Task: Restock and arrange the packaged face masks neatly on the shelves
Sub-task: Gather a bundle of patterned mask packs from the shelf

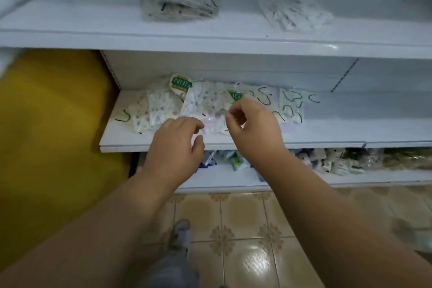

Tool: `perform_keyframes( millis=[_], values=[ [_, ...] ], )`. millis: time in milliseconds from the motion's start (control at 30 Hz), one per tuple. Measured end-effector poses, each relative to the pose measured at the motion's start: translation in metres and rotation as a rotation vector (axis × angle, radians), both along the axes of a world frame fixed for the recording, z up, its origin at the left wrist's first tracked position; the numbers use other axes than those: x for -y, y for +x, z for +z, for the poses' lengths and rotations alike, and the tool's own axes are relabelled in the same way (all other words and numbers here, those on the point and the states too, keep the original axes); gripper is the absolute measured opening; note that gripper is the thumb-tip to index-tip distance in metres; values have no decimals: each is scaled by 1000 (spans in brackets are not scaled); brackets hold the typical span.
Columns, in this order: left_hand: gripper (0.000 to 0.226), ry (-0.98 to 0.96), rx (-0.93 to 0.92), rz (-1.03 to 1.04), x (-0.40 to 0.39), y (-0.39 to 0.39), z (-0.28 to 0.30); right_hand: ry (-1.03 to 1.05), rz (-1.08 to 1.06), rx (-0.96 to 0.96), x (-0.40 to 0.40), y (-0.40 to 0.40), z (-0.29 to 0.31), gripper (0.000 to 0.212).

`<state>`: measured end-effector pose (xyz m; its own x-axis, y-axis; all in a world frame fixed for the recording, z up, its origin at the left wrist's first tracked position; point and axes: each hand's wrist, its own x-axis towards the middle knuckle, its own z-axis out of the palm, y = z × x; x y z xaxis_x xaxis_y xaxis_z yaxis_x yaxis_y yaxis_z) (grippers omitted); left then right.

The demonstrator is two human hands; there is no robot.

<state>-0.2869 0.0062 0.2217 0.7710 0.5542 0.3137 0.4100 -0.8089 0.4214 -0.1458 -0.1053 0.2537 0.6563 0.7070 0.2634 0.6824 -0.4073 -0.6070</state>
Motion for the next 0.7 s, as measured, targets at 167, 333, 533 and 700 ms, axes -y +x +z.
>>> perform_keyframes(
  millis=[167,333,533,700],
  values=[
    [22,-100,-36,101,-44,-21,-35,-64,28,-85,-50,-16,-31,9],
    [25,-182,-86,155,-121,-16,-87,-149,-14,-223,-122,-19,-87,15],
    [27,-303,-132,125,-189,-3,-145,-167,-75,-316,-183,-12,-148,16],
    [22,-666,-24,381,-227,5,-201,-245,-7,-402,-224,0,-205,13]
  ],
)
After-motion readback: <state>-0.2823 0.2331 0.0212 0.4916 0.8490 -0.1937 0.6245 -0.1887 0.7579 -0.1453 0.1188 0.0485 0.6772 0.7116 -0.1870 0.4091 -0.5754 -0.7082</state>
